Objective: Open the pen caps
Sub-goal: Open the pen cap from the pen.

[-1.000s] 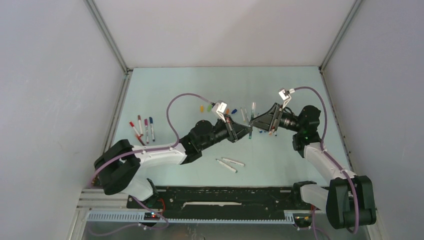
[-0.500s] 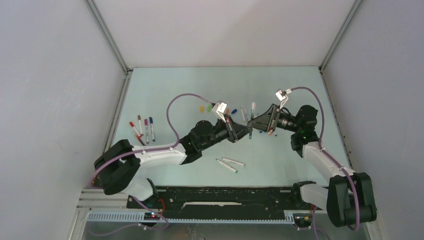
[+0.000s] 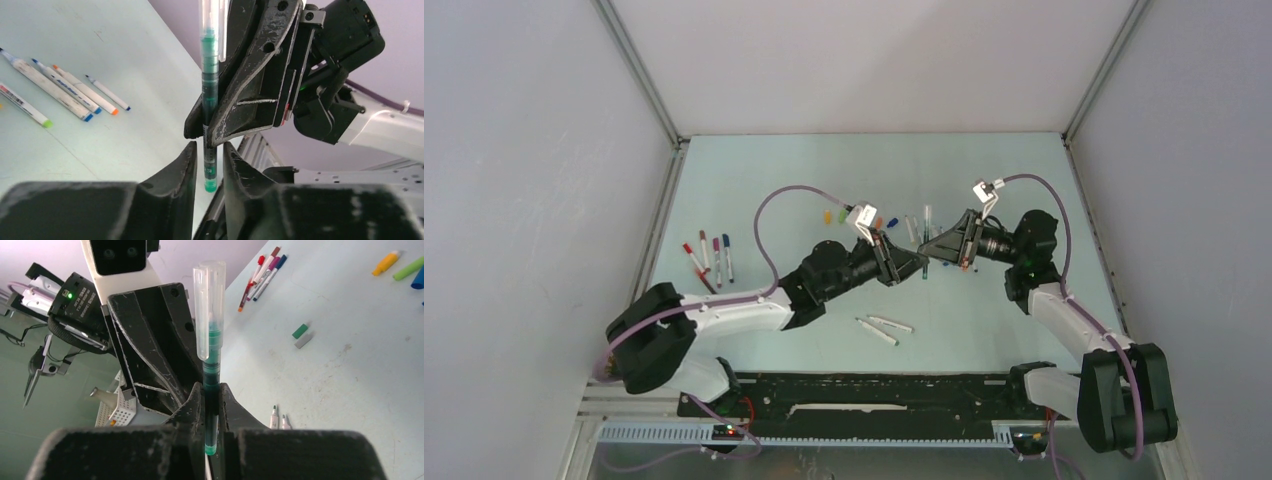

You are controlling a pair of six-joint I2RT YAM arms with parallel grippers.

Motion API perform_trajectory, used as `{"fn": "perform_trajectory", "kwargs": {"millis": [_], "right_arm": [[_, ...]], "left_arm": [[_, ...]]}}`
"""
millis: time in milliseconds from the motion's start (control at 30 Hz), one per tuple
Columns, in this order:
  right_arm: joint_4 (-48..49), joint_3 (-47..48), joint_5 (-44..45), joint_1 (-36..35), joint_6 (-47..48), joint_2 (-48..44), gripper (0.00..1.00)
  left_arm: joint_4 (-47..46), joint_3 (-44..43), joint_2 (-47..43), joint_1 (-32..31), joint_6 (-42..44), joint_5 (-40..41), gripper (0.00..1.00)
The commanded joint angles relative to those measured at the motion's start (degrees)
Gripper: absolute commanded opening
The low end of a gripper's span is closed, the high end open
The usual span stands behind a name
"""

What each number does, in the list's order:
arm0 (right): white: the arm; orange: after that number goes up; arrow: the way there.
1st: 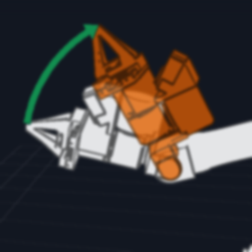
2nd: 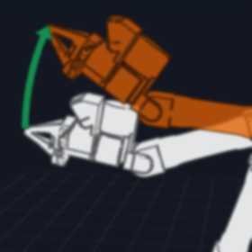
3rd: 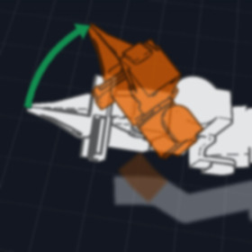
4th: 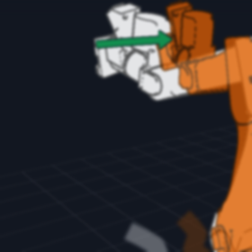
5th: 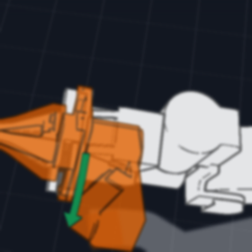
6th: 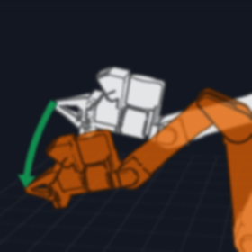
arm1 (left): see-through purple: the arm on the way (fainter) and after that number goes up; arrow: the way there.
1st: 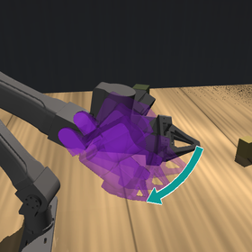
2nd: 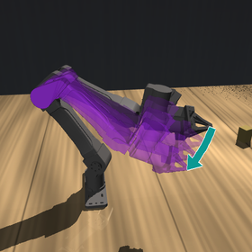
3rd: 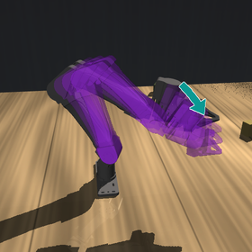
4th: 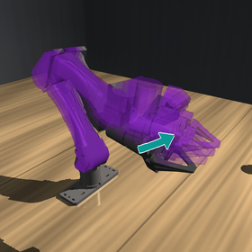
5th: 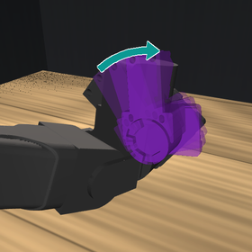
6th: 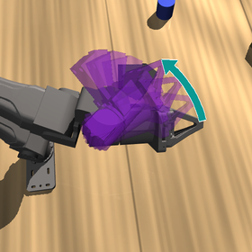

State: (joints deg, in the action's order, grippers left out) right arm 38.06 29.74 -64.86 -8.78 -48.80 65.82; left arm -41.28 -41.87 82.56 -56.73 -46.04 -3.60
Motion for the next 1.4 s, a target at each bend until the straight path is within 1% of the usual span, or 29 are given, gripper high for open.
{"fn": "perform_trajectory", "kwargs": {"millis": [0, 67, 100, 133, 167, 200, 267, 300, 400, 500, 633, 800, 967, 1200, 1367], "right_arm": [[1.08, 0.91, -3.54, 0.52, 2.36, -0.98, 0.0], [0.17, 1.51, -5.61, 0.81, 4.41, -1.13, 0.0], [-0.78, 2.07, -8.14, 0.81, 6.78, -1.09, 0.0], [-2.48, 2.82, -10.51, 0.72, 9.4, -1.01, 0.0], [-4.84, 3.66, -12.46, 0.56, 12.31, -0.86, 0.0], [-8.63, 4.7, -14.67, 0.03, 14.9, -0.68, 0.0], [-15.1, 6.85, -17.77, -0.88, 20.37, 0.01, 0.0], [-18.55, 7.82, -18.44, -1.47, 23.49, 0.24, 0.0], [-25.1, 9.3, -18.61, -2.92, 30.27, 0.13, 0.0], [-26.21, 9.35, -18.81, -3.52, 32.1, 0.09, 0.0], [-26.83, 9.37, -18.57, -3.55, 32.72, 0.43, 0.0], [-27.07, 9.37, -18.17, -3.83, 32.9, 0.95, 0.0], [-27.33, 9.37, -17.69, -3.98, 32.99, 1.06, 0.0], [-29.7, 10.06, -17.24, -4.2, 34.66, 1.33, 0.0], [-29.71, 10.07, -16.99, -4.23, 34.64, 1.22, 0.0]], "left_arm": [[1.88, -1.63, -6.39, -0.05, 5.66, -2.23, 0.36], [3.52, 0.92, -10.31, 0.07, 8.99, -1.58, 0.5], [4.77, 1.9, -12.54, 0.17, 10.19, -0.75, 0.56], [5.93, 2.95, -15.29, 0.36, 11.48, 0.27, 0.64], [7.06, 3.9, -17.4, 0.51, 12.63, 1.52, 0.69], [7.95, 4.72, -19.37, 0.63, 13.39, 2.74, 0.81], [8.71, 6.36, -22.21, 1.06, 14.52, 3.41, 0.97], [8.48, 6.96, -23.19, 1.28, 14.91, 3.42, 0.99], [9.15, 6.94, -24.15, 1.95, 14.87, 2.84, 1.0], [11.05, 5.0, -22.34, 2.06, 13.03, 2.67, 1.0], [8.57, 3.63, -18.97, 2.06, 8.87, 1.74, 0.99], [4.98, 1.97, -14.86, 1.98, 5.75, -0.35, 0.91], [2.32, 0.7, -11.97, 1.97, 3.83, -0.76, 0.83], [0.86, -1.62, -9.42, 1.97, 2.51, -1.42, 0.71], [2.62, -3.52, -8.21, 1.96, 1.87, -1.24, 0.58]]}}
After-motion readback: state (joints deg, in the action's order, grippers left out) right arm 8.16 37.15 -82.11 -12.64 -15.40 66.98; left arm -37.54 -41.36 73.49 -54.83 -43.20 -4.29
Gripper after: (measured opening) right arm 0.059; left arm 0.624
